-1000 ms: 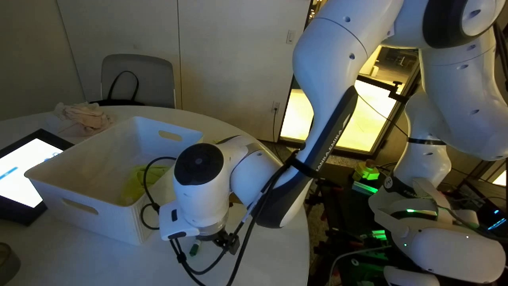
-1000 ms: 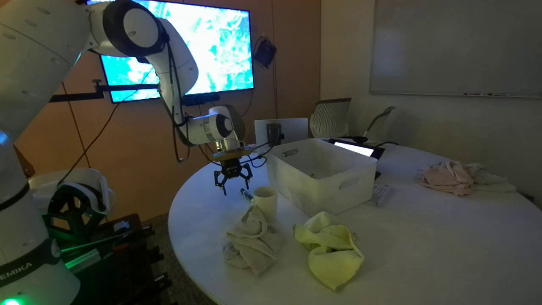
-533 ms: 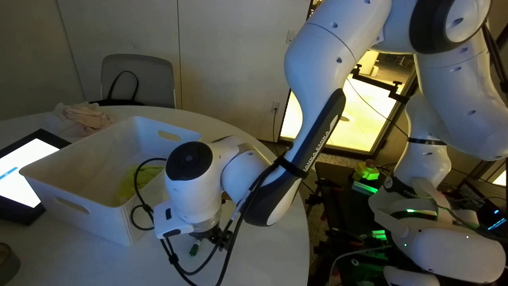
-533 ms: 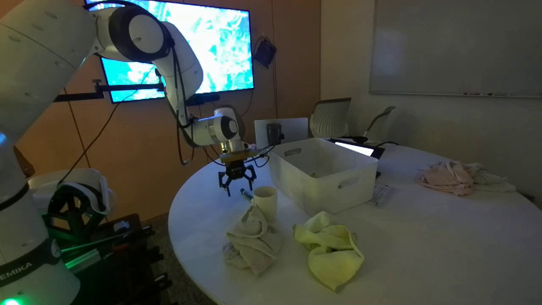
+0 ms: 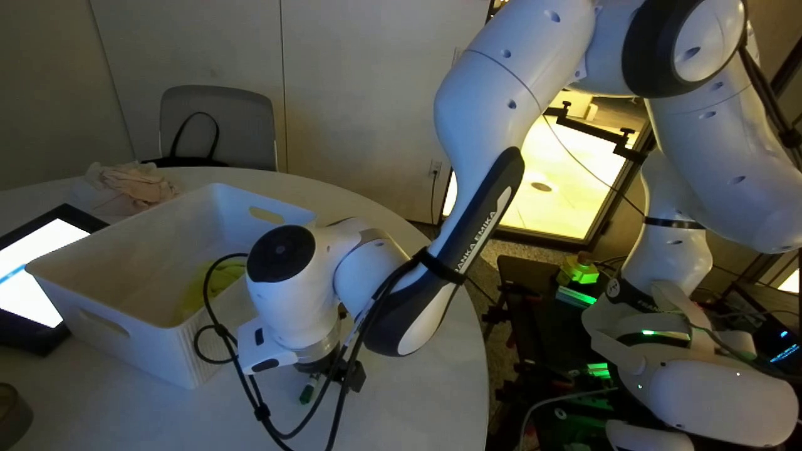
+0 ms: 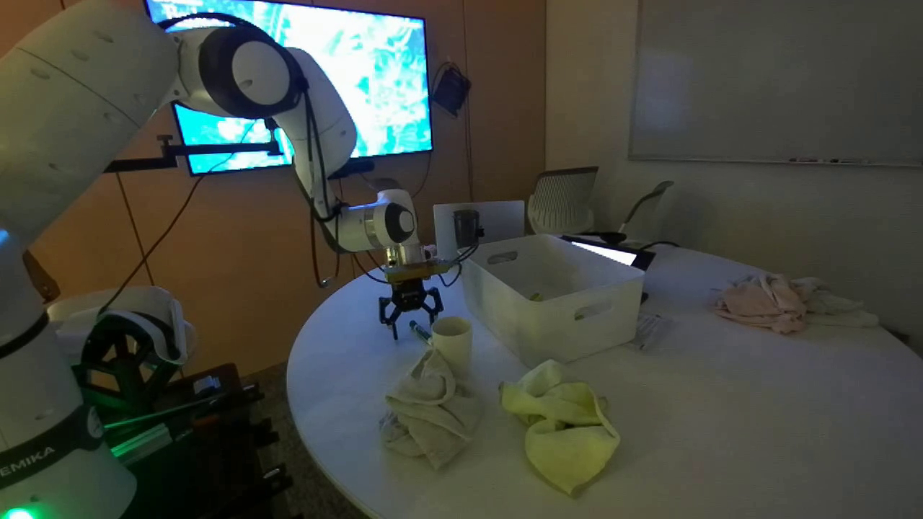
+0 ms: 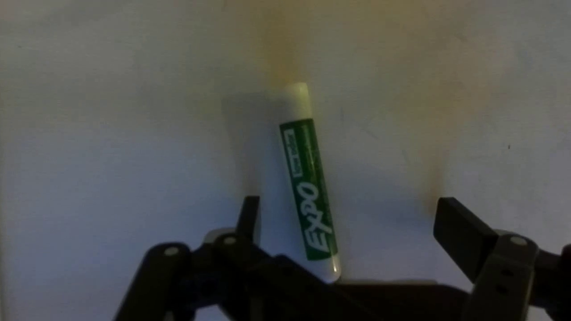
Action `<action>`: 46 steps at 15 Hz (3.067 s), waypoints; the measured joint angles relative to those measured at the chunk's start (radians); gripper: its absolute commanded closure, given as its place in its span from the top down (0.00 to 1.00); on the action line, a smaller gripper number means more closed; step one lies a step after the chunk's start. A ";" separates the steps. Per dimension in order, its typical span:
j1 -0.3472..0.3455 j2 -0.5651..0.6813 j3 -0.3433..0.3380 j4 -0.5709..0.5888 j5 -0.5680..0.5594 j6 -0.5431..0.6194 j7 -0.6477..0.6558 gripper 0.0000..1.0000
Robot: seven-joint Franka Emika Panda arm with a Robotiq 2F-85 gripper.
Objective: Put the cloths in the box and put the markers in the cup
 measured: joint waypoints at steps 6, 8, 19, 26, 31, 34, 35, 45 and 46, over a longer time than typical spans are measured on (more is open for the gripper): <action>-0.006 0.019 0.000 0.033 0.030 -0.036 -0.031 1.00; -0.006 0.022 0.001 0.040 0.036 -0.045 -0.037 1.00; -0.013 0.021 0.001 0.056 0.047 -0.054 -0.040 0.24; -0.013 0.018 0.002 0.056 0.055 -0.056 -0.040 0.09; -0.013 0.011 0.003 0.046 0.055 -0.050 -0.037 0.08; -0.013 -0.036 0.010 -0.007 0.055 -0.013 -0.034 0.08; -0.013 -0.062 0.013 -0.034 0.055 0.003 -0.034 0.08; -0.036 -0.388 -0.005 -0.370 0.054 0.257 0.135 0.08; -0.043 -0.412 -0.012 -0.399 0.054 0.290 0.158 0.08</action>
